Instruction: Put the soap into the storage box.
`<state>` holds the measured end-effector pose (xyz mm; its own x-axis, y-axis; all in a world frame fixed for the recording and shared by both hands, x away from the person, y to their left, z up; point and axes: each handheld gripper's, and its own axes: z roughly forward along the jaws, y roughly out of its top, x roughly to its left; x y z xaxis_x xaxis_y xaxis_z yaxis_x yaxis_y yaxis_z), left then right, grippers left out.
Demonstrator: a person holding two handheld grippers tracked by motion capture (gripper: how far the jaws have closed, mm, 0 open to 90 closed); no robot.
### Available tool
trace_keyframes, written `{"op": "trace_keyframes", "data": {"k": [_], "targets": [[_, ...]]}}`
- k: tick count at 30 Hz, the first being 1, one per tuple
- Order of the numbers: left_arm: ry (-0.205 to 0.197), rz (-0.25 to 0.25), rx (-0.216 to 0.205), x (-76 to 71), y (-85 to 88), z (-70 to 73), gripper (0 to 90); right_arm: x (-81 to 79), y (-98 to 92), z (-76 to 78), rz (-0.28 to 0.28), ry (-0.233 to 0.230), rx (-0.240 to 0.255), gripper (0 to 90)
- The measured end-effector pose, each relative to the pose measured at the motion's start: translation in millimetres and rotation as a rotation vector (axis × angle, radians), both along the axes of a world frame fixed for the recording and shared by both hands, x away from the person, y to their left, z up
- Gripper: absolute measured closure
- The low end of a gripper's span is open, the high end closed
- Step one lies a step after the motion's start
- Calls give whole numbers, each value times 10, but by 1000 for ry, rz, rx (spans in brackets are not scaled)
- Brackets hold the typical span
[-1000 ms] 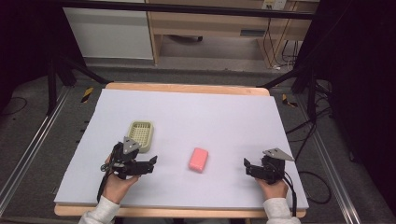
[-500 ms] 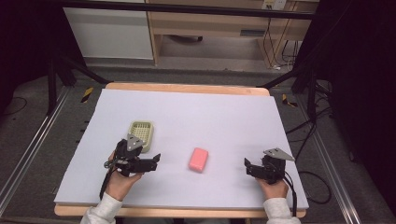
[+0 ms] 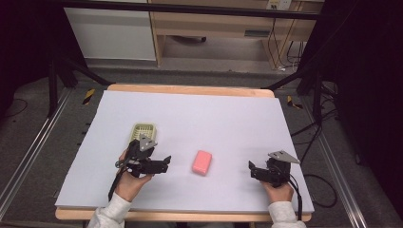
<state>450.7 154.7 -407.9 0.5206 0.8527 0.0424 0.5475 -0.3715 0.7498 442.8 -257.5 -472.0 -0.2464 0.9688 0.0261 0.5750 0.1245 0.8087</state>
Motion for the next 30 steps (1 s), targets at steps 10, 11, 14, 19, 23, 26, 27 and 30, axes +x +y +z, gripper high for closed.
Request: {"op": "trace_keyframes", "data": {"k": [10,11,14,19,23,26,27,30], "targets": [[5,-18,9,34,-139,12,131,1,-2,2,-2,0,2,82],[5,-19,11,38,-155,13,130,1,-2,2,-1,0,3,82],[8,-24,11,53,-201,9,129,-1,-1,4,-1,0,5,82],[10,-37,19,74,-283,15,124,2,2,3,-2,0,5,82],[13,-43,21,89,-320,16,124,2,2,3,0,-1,3,82],[22,-43,30,117,-364,5,122,6,2,4,1,0,4,82],[23,-42,31,125,-378,2,121,6,3,4,1,2,6,82],[32,-50,33,139,-420,-1,122,3,5,4,1,0,4,82]]}}
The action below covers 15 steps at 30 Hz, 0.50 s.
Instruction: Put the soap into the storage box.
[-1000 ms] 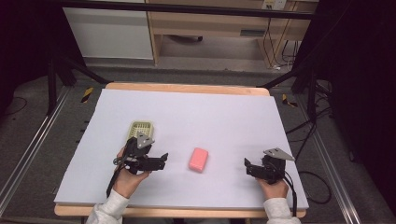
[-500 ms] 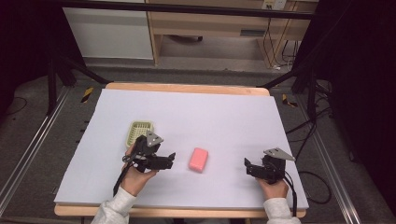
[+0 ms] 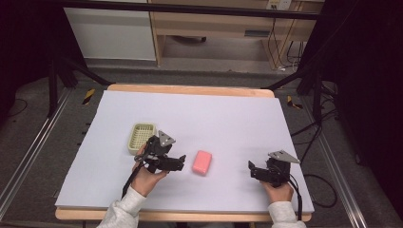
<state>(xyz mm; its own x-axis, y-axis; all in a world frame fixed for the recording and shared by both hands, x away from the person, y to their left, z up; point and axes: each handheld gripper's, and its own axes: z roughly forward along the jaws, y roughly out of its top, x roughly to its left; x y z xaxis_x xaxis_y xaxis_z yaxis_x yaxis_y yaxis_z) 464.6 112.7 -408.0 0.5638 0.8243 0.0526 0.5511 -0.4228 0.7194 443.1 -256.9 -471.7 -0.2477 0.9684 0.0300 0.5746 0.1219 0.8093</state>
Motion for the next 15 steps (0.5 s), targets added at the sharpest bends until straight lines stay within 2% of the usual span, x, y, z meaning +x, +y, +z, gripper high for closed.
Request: {"op": "trace_keyframes", "data": {"k": [15], "targets": [[1,-24,34,22,-233,1,128,2,6,-1,1,5,-1,82]]}}
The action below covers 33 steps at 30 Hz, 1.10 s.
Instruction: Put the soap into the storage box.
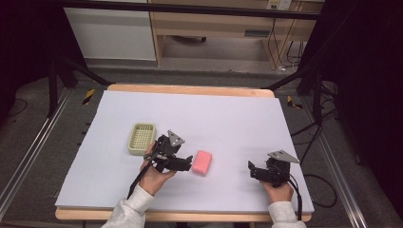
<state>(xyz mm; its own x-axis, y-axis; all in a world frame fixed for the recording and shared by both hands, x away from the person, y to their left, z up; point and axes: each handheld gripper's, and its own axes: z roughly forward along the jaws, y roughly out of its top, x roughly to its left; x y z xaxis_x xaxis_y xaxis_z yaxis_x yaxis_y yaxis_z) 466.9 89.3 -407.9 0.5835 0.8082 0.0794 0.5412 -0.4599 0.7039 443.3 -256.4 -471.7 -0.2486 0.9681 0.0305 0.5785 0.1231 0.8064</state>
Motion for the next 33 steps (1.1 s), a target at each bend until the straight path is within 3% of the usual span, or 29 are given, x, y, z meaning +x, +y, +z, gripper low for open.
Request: {"op": "trace_keyframes", "data": {"k": [33], "targets": [[19,-64,-26,16,-327,-113,167,1,9,-1,5,3,-5,82]]}}
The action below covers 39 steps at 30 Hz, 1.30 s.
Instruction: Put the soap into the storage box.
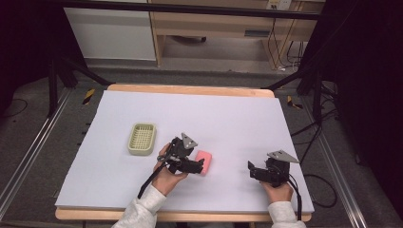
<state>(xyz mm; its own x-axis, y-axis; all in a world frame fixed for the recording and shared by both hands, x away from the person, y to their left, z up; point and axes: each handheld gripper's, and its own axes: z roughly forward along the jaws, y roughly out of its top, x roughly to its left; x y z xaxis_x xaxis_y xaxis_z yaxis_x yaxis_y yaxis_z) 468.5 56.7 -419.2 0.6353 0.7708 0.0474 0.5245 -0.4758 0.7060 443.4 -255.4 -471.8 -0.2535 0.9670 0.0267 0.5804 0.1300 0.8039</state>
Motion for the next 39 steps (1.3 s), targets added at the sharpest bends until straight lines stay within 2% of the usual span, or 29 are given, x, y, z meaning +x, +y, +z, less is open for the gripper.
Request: {"op": "trace_keyframes", "data": {"k": [15,20,33,39], "targets": [[33,8,-6,73,-129,-93,164,2,0,1,5,3,4,82],[43,17,10,92,-180,-146,159,3,0,1,6,6,4,82],[53,22,13,118,-259,-220,185,2,0,0,6,7,8,82],[55,32,29,135,-291,-254,187,3,1,0,6,8,10,82]]}}
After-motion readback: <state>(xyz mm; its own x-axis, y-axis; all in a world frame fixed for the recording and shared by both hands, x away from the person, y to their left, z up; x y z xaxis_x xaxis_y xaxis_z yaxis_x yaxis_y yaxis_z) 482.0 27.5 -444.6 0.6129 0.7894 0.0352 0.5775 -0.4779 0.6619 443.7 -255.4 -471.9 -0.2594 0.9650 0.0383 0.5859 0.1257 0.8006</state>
